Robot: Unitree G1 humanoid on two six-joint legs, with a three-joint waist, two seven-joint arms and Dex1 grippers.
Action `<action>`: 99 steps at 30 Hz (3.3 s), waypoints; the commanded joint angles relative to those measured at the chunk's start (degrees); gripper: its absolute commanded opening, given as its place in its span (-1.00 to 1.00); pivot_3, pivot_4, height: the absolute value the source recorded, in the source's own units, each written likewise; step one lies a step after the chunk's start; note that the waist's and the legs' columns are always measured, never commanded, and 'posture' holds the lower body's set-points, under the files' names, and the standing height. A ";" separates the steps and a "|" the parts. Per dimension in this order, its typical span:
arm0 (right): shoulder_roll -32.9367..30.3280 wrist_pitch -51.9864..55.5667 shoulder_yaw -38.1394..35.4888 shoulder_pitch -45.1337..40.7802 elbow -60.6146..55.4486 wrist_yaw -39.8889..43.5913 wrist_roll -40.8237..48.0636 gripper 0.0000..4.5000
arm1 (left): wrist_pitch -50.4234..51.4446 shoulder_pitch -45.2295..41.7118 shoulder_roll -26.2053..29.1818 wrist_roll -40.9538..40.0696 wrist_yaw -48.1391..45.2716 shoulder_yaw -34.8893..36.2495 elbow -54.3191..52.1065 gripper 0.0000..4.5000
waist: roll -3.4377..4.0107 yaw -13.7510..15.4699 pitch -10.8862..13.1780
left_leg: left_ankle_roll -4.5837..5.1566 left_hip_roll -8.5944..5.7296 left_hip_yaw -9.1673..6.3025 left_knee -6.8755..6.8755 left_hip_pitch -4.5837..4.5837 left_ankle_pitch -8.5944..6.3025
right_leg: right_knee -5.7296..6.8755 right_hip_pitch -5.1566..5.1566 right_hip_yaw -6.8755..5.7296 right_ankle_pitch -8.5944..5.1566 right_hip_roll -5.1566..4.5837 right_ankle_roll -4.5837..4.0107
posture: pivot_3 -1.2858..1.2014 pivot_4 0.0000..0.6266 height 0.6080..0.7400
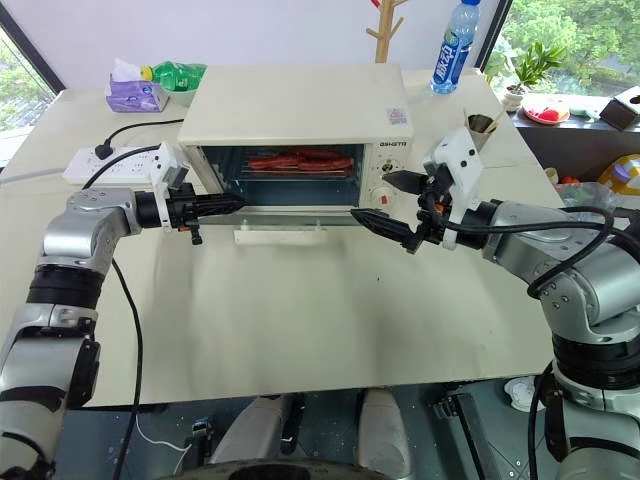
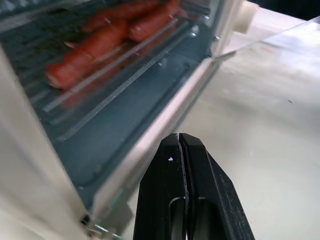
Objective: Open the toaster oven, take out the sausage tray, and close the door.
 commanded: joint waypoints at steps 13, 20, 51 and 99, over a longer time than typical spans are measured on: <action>-2.46 0.25 -3.06 2.87 -3.69 2.20 1.51 1.00 | 2.97 8.03 4.36 -2.48 -7.11 -1.60 -10.55 -0.99 | 0.01 0.33 0.01 | 0.01 0.00 0.00 -0.02 0.00 -0.01 | -0.03 0.02 0.01 -0.01 0.00 0.00 | 0.03 -0.52 0.98; -1.59 0.82 -4.18 4.42 -5.31 -0.10 2.40 1.00 | -1.41 9.90 3.24 1.32 -4.81 -4.26 -9.01 -0.99 | 0.01 0.55 0.01 | 0.00 0.01 0.01 0.00 -0.01 -0.01 | -0.04 0.02 0.02 -0.01 -0.01 -0.01 | 0.03 -0.52 0.98; 9.37 -21.99 25.73 -8.27 8.41 -4.93 -32.80 1.00 | 28.46 20.65 16.77 -28.41 9.09 24.66 -36.82 0.98 | 0.01 -0.96 0.07 | -0.05 0.09 0.08 -0.05 0.04 0.01 | -0.05 -0.02 0.02 -0.01 0.04 -0.03 | 0.03 -0.52 0.98; 35.80 -72.58 36.86 -37.24 78.86 -21.74 -74.52 0.21 | 19.85 7.59 14.05 -20.69 4.59 8.16 -20.55 1.00 | 0.02 -2.91 0.08 | -0.87 0.07 -0.01 -0.85 0.27 0.50 | 0.16 -0.33 0.21 0.07 0.20 -0.19 | 0.03 -0.52 0.98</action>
